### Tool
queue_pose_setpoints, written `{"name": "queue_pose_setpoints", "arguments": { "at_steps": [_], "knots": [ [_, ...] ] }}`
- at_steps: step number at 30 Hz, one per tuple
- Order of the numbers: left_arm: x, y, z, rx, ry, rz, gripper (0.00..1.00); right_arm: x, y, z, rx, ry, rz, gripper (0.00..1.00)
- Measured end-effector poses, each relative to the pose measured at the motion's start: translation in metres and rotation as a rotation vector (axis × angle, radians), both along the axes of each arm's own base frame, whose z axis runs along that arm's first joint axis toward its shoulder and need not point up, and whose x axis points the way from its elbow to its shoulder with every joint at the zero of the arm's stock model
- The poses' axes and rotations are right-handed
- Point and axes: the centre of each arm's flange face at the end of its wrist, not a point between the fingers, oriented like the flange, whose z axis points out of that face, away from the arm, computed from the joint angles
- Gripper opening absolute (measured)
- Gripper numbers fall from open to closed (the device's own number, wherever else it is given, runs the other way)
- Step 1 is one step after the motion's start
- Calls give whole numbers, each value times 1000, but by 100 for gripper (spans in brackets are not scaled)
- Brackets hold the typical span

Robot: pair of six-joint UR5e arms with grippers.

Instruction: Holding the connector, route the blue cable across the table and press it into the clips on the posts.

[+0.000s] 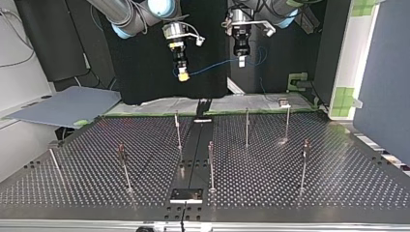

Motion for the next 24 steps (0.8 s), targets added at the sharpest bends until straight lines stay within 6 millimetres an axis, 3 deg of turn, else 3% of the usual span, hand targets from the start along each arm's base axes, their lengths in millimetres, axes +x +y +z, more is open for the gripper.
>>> {"name": "queue_pose_setpoints", "arguments": {
  "at_steps": [24],
  "knots": [
    [-5,1,-6,17,26,-11,0,0,0,0,1,1,0,0]
  ]
}}
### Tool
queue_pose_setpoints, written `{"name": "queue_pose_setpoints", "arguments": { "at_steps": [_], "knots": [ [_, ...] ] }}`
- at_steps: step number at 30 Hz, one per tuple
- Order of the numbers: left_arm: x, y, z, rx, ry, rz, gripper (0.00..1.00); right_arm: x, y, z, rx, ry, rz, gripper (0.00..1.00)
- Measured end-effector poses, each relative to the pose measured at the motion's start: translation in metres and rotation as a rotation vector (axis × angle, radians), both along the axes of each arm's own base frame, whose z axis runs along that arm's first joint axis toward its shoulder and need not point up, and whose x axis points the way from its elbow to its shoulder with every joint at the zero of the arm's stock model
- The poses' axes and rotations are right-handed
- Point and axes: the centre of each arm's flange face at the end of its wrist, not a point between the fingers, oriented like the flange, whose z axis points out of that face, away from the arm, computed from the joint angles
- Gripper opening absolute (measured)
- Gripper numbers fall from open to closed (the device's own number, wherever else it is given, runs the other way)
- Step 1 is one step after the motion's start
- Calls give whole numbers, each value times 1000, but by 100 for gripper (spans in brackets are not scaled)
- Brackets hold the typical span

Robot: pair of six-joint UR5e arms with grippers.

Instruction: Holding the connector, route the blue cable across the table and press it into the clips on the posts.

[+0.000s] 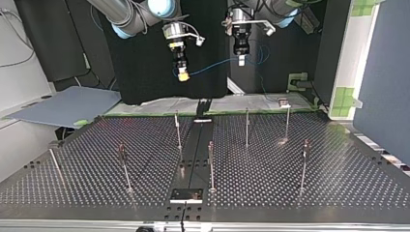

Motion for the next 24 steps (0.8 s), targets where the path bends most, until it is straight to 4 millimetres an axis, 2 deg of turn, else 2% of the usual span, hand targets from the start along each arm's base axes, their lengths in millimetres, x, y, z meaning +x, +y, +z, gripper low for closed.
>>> {"name": "queue_pose_setpoints", "arguments": {
  "at_steps": [18,24],
  "knots": [
    [-4,1,-6,16,27,-6,0,1,0,0,0,2,0,0],
    [-4,1,-6,16,27,-6,0,16,9,-15,25,41,-4,0]
  ]
}}
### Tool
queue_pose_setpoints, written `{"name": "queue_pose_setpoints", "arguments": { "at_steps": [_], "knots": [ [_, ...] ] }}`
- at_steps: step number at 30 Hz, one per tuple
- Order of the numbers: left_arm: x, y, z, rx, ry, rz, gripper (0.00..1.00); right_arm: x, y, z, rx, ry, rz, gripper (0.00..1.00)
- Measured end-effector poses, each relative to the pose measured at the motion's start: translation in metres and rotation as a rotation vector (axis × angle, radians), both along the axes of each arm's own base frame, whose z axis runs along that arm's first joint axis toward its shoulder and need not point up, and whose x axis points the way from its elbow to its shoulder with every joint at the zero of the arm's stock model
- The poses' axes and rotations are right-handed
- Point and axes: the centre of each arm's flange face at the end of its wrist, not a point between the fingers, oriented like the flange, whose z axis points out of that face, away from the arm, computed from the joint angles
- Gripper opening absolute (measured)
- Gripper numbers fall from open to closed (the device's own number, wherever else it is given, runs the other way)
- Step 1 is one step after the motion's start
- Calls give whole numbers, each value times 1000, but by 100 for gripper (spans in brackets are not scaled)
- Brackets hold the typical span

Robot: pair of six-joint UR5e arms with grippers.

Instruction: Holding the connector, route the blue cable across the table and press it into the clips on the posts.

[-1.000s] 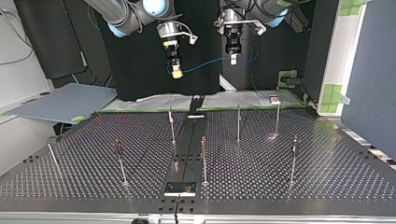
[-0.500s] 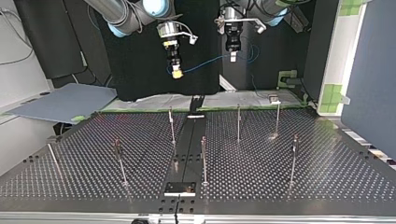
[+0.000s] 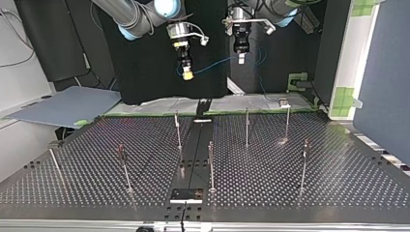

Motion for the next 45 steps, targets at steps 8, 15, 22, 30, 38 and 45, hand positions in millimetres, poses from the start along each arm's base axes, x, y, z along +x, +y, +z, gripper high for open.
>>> {"name": "queue_pose_setpoints", "arguments": {
  "at_steps": [8,15,22,30,38,45],
  "knots": [
    [0,0,0,0,0,0,0,15,-6,-26,49,59,-15,0],
    [0,0,0,0,0,0,0,9,-1,-68,132,156,-16,0],
    [-2,8,2,24,14,9,0,2,2,-98,182,198,-27,0],
    [3,24,21,50,24,62,0,9,-6,-65,195,115,-54,0],
    [11,34,47,50,11,140,0,31,-21,-12,191,12,7,0],
    [16,38,69,40,-2,162,0,55,-30,42,159,-41,79,0]
  ]
}}
